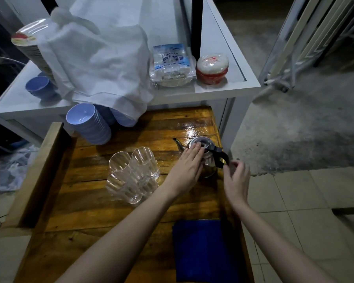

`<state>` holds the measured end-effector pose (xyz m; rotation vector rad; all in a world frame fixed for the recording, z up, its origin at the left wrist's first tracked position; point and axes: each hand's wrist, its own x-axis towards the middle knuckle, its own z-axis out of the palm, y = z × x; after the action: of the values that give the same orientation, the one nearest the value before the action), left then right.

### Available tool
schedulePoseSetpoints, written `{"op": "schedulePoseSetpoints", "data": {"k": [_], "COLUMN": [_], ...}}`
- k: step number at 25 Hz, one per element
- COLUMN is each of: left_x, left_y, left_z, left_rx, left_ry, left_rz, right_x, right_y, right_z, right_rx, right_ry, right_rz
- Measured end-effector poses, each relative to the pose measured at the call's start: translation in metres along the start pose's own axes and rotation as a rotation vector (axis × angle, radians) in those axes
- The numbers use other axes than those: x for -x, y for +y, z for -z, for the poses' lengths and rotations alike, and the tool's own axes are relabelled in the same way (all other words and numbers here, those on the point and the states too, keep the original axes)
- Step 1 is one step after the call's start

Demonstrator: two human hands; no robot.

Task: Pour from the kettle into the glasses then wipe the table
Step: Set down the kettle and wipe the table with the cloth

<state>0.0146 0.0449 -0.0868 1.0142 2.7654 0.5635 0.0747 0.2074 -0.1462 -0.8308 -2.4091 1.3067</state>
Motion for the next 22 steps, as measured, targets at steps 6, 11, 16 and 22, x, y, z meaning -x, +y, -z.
{"op": "schedulePoseSetpoints", "data": {"k": [6, 11, 16, 22], "left_x": [0.159, 0.302, 0.379, 0.422], "left_y": [-0.021, -0.095, -0.203, -0.271], "left_z": [-0.045, -0.077, -0.054, -0.040], "left_rx": [0.204, 0.122, -0.032, -0.122], "left_ry": [0.077, 0.102, 0.161, 0.136], "left_rz": [0.084, 0.272, 0.565, 0.617], "right_x": [0.166, 0.233, 0.200, 0.192], "right_y": [0.065, 0.085, 0.089, 0.079], "right_z": [-0.009, -0.015, -0.030, -0.056], "right_rx": [0.505, 0.682, 0.848, 0.874], "right_ry": [-0.523, -0.557, -0.428, -0.420], "right_rz": [0.516, 0.508, 0.248, 0.329]}}
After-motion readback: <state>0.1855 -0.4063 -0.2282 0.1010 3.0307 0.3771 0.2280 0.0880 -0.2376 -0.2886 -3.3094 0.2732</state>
